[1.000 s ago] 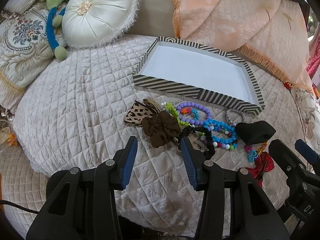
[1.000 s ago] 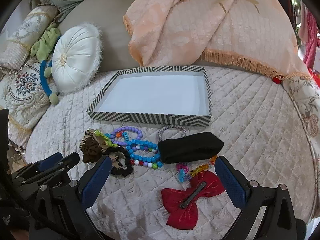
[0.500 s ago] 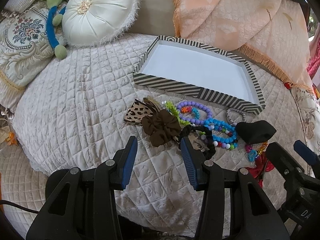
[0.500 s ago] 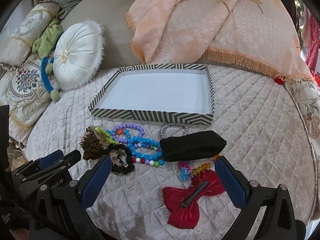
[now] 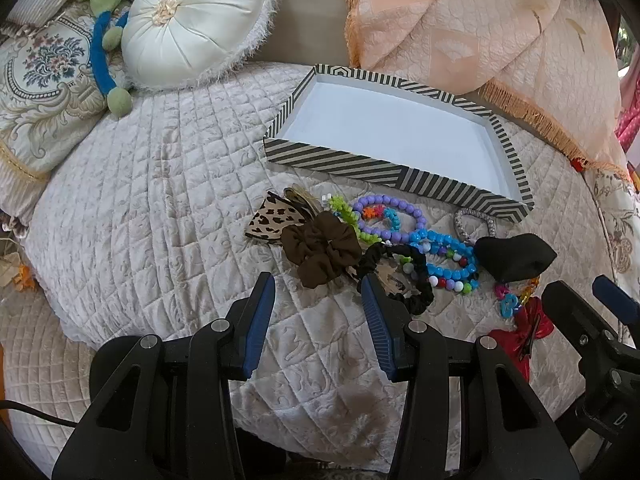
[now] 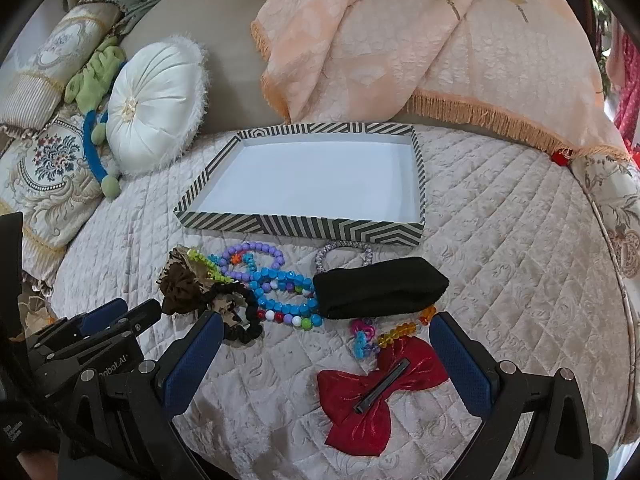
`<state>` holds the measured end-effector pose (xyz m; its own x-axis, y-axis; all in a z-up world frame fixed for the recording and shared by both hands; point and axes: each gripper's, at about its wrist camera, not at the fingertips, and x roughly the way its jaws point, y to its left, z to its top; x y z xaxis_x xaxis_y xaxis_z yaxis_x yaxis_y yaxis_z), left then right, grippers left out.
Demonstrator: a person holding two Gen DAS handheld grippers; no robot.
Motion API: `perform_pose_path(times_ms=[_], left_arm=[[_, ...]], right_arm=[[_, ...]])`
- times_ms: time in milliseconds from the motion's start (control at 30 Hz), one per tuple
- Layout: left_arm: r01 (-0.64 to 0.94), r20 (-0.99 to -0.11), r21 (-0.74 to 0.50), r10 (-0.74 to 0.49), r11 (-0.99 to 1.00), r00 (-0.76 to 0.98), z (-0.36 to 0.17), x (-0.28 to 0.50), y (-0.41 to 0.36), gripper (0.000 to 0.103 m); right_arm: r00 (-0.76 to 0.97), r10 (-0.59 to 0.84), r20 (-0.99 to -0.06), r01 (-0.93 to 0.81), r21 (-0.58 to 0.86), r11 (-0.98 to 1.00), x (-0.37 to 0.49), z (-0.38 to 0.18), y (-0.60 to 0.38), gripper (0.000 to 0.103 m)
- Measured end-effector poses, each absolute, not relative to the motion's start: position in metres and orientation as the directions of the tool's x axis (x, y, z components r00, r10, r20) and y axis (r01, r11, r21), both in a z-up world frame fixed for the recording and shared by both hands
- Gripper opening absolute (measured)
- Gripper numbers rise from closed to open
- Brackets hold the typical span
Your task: Organize jewelry
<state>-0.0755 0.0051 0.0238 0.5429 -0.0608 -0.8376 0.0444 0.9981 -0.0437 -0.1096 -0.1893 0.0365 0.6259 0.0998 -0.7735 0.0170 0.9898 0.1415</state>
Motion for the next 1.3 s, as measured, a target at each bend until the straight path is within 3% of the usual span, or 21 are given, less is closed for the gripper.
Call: perform_pose_path(times_ms=[533,800,967,1033,1133,1300], left_arm=[[0.043,-0.85,-0.054,-0.068,0.998,0.522,0.021,-0.07,0.009,0.045],[-0.006,-0.868,-0.2,-0.174,0.98,0.466,0.029,-0.045,0.051,0.045],[-0.042,-0.876,-0.223,-0.181,0.974,0.447,0.03,-0.029,0.067,0.045],[-0.063,-0.878,-0.266,-0.215,0.962,0.427,0.028,-0.022,0.074,0.045],[-0.07,-0.875,-0.301,-0.246,0.951,0.416,0.025,-0.019,0.073,0.056],[-0.056,-0.88,-0.336,-0.292,0.94,0.375,0.013,-0.011,0.057,0.056]], right_arm=[[0.611,0.106,-0.784,0.012,0.143,0.99,-0.105,0.03,-0.191,0.103],[0.591,0.144,-0.794,-0.014,0.169,0.986,-0.096,0.026,-0.209,0.102],[0.611,0.17,-0.773,-0.018,0.201,0.98,-0.088,0.027,-0.228,0.101],[0.607,0.173,-0.775,-0.02,0.203,0.979,-0.084,0.024,-0.234,0.097],[0.593,0.177,-0.786,-0.025,0.202,0.979,-0.077,0.019,-0.242,0.089],[0.58,0.231,-0.781,-0.026,0.266,0.964,-0.068,0.014,-0.255,0.08]])
